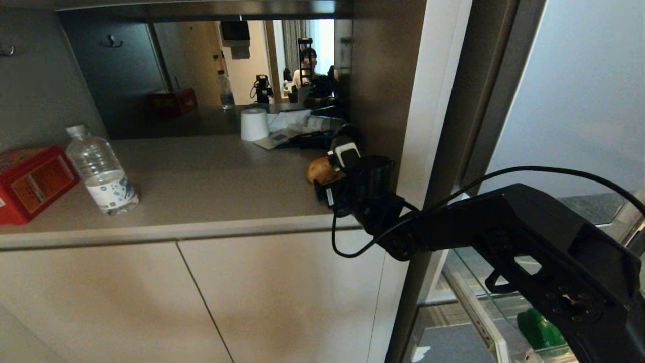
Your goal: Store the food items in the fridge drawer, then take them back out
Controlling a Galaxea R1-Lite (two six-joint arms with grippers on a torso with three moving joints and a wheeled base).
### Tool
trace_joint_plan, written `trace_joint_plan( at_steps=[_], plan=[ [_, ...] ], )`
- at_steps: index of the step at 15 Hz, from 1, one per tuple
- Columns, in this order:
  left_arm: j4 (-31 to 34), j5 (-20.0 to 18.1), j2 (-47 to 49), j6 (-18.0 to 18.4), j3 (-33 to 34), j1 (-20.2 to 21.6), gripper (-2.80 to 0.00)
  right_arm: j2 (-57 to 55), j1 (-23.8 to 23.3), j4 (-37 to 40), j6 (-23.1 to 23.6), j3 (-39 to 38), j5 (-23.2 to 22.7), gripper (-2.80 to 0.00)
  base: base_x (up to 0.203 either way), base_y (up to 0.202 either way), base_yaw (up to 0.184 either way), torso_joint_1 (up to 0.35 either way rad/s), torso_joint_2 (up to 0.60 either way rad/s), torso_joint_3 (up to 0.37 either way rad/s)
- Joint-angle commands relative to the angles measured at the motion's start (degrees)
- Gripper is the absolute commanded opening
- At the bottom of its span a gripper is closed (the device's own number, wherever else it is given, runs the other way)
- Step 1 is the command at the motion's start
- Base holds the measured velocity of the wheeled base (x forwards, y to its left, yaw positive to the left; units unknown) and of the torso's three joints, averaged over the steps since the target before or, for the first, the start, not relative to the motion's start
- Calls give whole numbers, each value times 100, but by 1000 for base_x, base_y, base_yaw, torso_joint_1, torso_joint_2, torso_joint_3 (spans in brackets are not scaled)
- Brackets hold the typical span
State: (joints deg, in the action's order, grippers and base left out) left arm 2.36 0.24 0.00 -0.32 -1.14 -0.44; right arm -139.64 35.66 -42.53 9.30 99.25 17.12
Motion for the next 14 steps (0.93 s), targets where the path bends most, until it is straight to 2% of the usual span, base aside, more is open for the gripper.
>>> trace_joint_plan(
  at_steps=[1, 4, 14],
  plan=[
    [1, 2, 9, -3, 0, 0, -280, -117, 3, -63, 2, 291, 8, 0, 0, 0, 0, 0, 0, 0],
    [1, 7, 9, -3, 0, 0, -280, -621, 3, -18, 14, 1095, -10, 0, 0, 0, 0, 0, 0, 0],
    [1, 2, 9, -3, 0, 0, -280, -872, -68, -97, 2, 1166, -147, 0, 0, 0, 0, 0, 0, 0]
  ],
)
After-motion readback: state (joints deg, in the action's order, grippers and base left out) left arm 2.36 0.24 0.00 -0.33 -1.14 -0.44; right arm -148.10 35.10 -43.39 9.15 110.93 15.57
